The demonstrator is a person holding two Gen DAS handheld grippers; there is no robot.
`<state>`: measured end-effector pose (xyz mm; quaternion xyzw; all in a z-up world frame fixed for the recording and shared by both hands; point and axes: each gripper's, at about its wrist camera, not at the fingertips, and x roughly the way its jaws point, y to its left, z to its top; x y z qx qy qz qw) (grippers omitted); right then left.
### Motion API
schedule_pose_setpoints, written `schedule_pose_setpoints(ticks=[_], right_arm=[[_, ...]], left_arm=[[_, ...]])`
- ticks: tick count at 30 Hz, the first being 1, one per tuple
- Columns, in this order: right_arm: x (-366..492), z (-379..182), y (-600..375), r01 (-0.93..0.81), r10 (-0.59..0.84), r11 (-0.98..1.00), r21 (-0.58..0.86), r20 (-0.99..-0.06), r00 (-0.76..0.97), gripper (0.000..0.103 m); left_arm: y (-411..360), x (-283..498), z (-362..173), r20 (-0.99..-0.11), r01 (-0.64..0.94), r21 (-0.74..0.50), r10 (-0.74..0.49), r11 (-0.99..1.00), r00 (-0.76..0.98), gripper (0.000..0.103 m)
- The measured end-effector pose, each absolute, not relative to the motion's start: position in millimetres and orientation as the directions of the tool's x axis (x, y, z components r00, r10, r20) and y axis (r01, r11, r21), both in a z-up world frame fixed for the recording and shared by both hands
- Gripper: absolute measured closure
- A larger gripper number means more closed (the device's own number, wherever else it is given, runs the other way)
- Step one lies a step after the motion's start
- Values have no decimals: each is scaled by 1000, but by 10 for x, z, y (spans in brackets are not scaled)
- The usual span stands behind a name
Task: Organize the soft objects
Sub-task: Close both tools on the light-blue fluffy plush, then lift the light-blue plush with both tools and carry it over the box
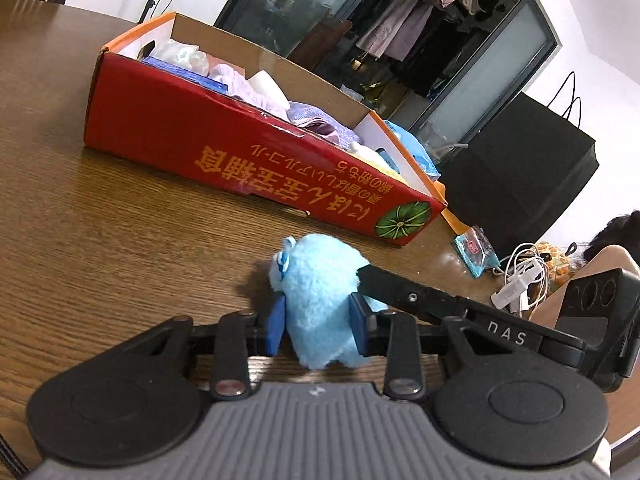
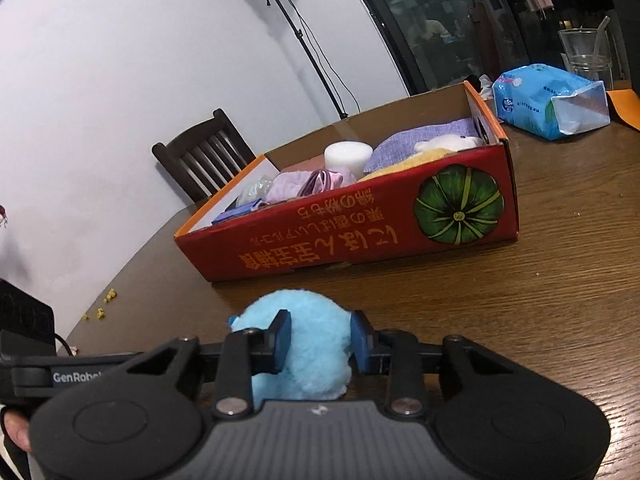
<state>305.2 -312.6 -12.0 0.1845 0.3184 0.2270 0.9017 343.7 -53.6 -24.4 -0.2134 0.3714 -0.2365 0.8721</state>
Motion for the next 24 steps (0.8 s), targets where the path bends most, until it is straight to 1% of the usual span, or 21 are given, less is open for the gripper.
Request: schedule_pose_setpoints(ticks=[5,10,14,16,17,19,21,24], right_arm=[[3029,-118,-3108,-292,529,829,477,-500,685,66],[2977,-110,-3034,-310,511,849,428,-515,688,65],[3016,-149,-3103,-304,537,828,471,-515,668,66],[3004,-139,-3097,-305,536,831,466,-519,667,68],[2994,-133,-3084,-306,533,832,462,-518,669,71],[2941,-94,-3025,-318,509,852,415,-517,689,74],[2887,-44,-3005,-322,495,861,395,-504,708,76],[2619,135,-3008,-326,479,867,376,-454,751,76]], left_arm=[[-524,3443,-251,-546,245,-561,-576,790,609,69],[-521,3444,-263,-542,248,-563,-579,788,609,70],[-532,3428,-258,-543,255,-551,-573,795,614,70],[-551,3411,-246,-543,262,-537,-566,802,620,70],[-567,3403,-239,-544,269,-526,-562,807,623,70],[-582,3387,-223,-542,276,-512,-555,813,631,70],[-594,3331,-165,-537,274,-500,-543,821,646,71],[-614,3047,40,-494,309,-481,-545,821,678,71]])
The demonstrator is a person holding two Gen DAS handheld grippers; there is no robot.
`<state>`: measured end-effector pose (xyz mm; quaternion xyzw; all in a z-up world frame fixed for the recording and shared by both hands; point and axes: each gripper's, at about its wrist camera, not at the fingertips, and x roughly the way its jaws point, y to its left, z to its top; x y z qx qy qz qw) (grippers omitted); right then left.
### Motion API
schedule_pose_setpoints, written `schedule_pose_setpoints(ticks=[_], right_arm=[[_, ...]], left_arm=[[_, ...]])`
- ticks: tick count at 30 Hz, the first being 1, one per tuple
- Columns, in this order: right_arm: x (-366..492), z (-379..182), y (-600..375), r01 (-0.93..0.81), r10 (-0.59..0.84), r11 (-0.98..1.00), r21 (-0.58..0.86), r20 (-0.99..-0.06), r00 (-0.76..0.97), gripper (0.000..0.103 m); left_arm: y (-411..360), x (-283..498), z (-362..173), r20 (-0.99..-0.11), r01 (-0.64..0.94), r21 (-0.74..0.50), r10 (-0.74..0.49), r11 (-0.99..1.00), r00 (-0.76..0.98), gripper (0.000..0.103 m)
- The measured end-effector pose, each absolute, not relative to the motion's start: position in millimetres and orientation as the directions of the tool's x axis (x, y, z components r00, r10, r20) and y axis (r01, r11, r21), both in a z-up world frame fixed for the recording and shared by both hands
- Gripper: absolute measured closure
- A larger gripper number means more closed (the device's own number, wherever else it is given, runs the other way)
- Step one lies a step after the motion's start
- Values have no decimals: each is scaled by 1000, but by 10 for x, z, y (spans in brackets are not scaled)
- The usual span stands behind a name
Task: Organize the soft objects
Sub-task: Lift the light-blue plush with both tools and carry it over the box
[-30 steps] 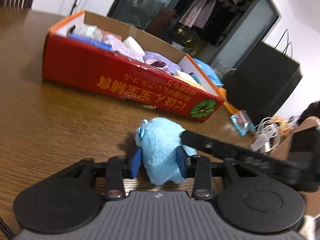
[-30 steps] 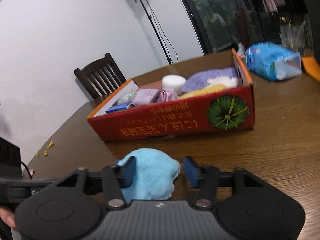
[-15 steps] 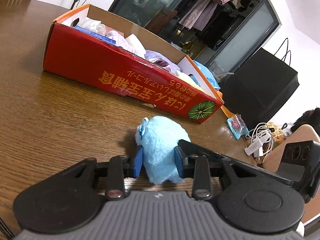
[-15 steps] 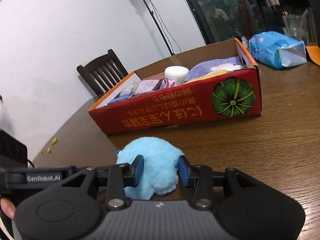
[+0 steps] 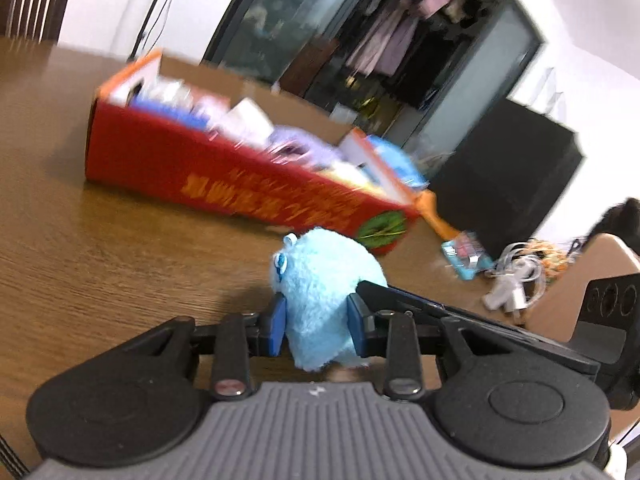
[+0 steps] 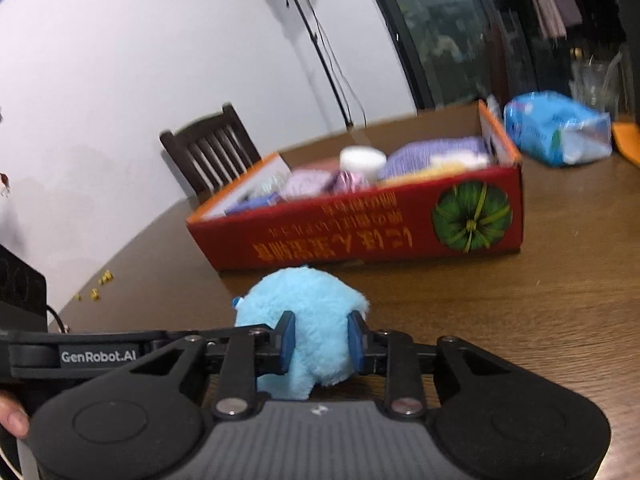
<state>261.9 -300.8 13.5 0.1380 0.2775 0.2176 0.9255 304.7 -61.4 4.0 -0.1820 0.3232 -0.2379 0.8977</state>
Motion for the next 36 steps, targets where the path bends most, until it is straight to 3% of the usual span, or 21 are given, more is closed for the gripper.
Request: schedule_pose_setpoints(ticks=[11,15,20,29,33,36], right_arm=[[1547,580,-3254,-294,412,885,361,-313,856,76],[1688,800,-3316,-302,398,894,331,-276,875,76],[2408,1158,-3406,-299,378,904,306,-246,892,76],[4239,1025,-3351,-224,350,918,327,-404,845,75],[4842,676,-3245,-197,335,932,305,-514,790,75],[5141,365,-3171,-186,333,939,290,-622,709,82]], left_arm=[[-781,2275,544,-381,444,-446,-614,777,692,71],[-861,2497,824,-357,482,-418,-627,770,692,71],[-904,3339,1098,-328,506,-437,-655,744,681,71],[-944,5123,864,-475,400,-497,-627,770,617,71],[-979,5637,506,-592,339,-470,-576,815,564,72],[-1029,5867,222,-709,301,-416,-513,858,483,73]])
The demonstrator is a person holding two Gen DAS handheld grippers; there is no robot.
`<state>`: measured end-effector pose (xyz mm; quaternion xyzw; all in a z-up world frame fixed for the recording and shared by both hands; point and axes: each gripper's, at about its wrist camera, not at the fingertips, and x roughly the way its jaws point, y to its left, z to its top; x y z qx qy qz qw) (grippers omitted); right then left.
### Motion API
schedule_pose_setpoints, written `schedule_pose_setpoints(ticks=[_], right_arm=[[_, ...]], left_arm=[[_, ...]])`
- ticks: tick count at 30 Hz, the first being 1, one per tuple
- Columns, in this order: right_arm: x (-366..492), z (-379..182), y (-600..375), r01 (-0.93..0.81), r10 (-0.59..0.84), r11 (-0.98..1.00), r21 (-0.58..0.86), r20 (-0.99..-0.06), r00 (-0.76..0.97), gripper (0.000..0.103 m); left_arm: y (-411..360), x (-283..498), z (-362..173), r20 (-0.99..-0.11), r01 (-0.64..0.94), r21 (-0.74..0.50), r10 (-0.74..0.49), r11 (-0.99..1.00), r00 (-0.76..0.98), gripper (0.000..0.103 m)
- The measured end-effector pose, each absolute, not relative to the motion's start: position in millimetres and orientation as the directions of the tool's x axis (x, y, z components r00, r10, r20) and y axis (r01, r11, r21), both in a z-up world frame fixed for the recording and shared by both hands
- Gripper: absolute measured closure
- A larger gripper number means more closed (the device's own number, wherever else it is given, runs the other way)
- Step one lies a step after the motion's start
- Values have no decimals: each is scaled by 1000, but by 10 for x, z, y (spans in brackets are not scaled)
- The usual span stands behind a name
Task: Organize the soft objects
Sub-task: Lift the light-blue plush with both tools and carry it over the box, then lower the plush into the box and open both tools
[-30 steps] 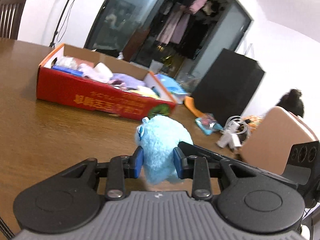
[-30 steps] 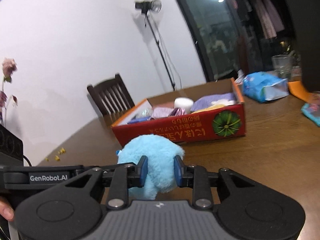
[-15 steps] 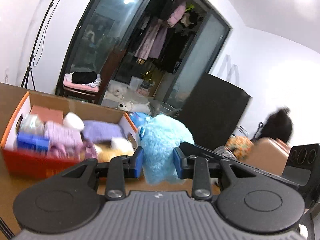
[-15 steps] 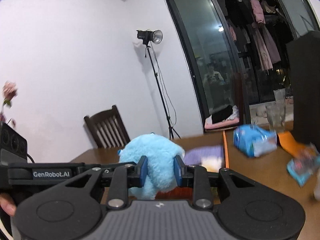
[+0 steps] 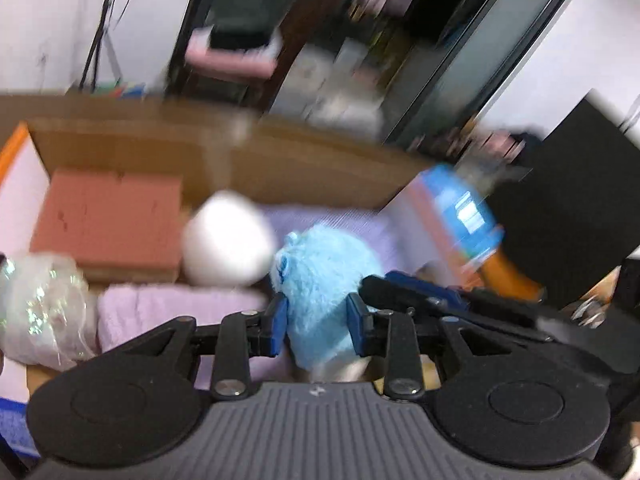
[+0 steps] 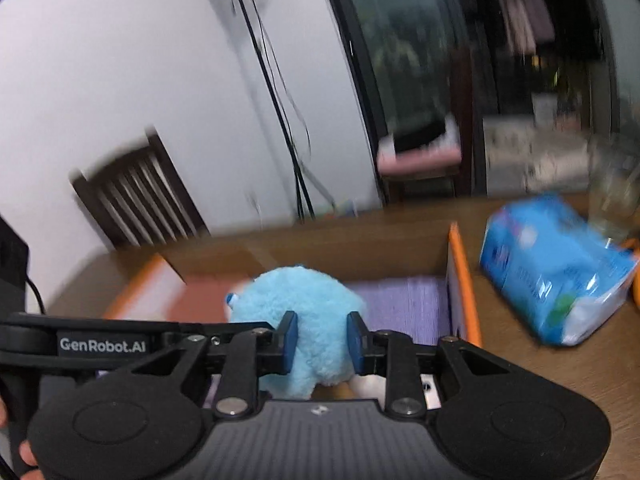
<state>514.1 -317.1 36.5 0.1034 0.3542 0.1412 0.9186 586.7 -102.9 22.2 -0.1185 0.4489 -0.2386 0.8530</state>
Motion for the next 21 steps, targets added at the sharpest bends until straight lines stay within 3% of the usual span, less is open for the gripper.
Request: schedule_pose_setpoints(ticks=[9,12,13,14,16,21], right_arm=[[5415,265,-3111,-208,354,934,289,-698,622,85],[5412,311,-3118,-206,343,939,275,-705,621,84],[5372,350,-3131,-206,334,942,264,-704,627,81],[5317,422,-3146,-208,325,945,251,-698,638,73],[5211,562,-3161,-212,309,951,225,-685,660,68],[4855,1072,-3253,-220,266,963,152,-647,715,66]], left_arm=[[-1014,5958,193,-736,265,-422,-498,867,459,71],[-1003,5908,247,-729,270,-423,-502,865,465,57],[-988,5857,305,-727,276,-404,-489,872,482,51],[-971,5793,368,-717,286,-392,-485,874,500,51],[-925,5639,568,-699,312,-364,-479,878,531,51],[-745,5291,1071,-670,307,-305,-432,902,604,51]])
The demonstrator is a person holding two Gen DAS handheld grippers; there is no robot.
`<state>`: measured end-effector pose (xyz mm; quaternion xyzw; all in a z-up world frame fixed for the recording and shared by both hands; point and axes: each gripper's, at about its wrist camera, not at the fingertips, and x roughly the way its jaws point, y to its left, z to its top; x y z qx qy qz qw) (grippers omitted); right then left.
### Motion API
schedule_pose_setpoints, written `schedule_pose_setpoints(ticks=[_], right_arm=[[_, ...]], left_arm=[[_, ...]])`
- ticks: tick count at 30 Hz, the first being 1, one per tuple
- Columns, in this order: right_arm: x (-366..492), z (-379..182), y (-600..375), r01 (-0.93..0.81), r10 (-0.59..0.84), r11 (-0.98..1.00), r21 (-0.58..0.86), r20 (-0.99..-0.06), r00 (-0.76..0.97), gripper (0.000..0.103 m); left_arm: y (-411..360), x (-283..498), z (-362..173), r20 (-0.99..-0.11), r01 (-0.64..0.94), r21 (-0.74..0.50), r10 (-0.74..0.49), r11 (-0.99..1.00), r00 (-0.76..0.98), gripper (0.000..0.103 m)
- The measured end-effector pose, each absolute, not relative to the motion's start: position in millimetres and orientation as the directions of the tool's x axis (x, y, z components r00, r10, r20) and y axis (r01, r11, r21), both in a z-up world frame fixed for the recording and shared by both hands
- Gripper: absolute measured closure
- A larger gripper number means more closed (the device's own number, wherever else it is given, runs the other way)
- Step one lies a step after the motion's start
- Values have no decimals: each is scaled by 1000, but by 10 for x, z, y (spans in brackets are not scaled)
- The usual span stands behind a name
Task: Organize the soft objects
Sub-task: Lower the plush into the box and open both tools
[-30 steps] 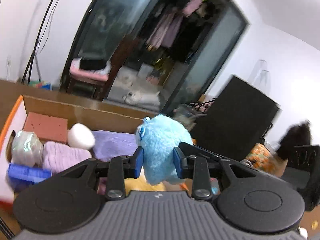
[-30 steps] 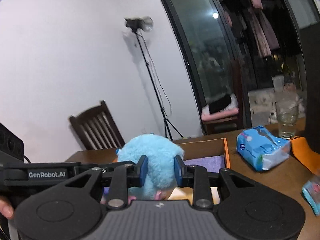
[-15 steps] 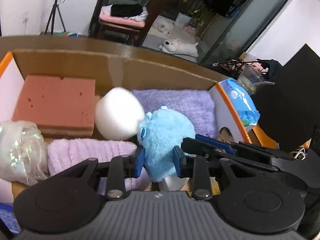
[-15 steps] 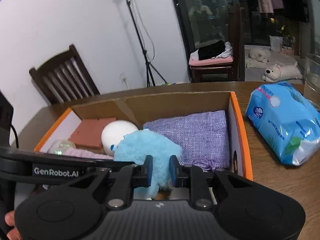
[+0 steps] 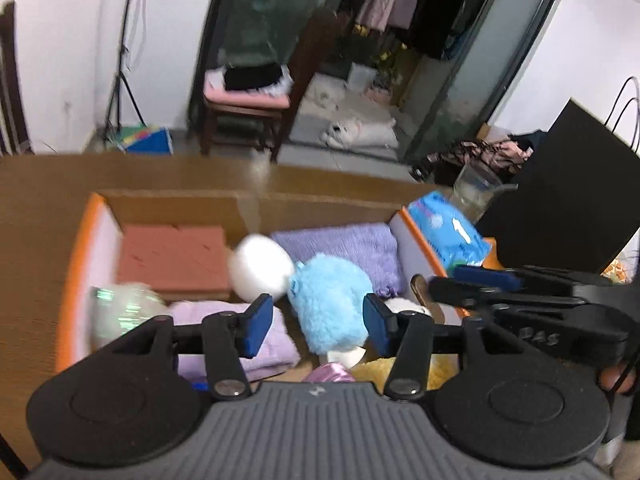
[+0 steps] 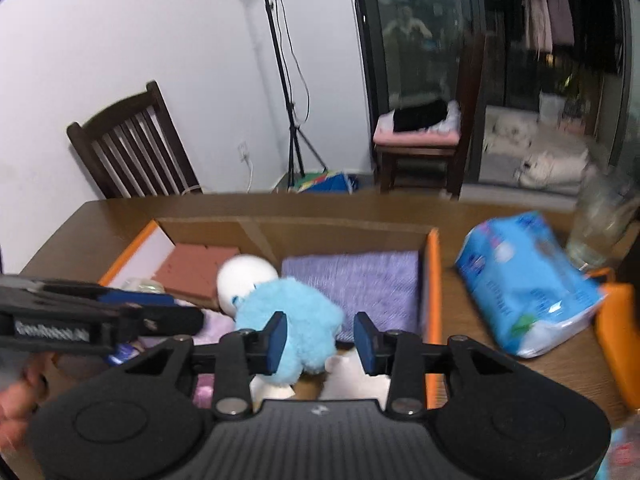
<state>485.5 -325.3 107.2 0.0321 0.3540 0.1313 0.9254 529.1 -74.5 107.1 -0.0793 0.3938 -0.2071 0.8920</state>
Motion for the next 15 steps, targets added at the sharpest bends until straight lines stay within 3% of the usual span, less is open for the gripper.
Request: schedule_pose_setpoints(ticks=[9,11,14,15], right_arm=[[4073,1715,-3320,-214,211,975,61,-556,804,46],[3901,1700,-3258,-216,200,976,25,-498,844,37],[3611,1577,-3185,-197,179,980,-14,-351,919,19],[3529,1519,-3176,-190,175,981,-21,-302,937,17]], left_arm=[[-568,4390,1624,-553,237,-77,-240,968,798,30],[-540,4195,1604,-489,193,-47,-191,980,851,18],[-510,3862,1513,-343,134,-23,-134,991,930,9],[-510,3754,1462,-297,116,-17,-116,993,948,7]])
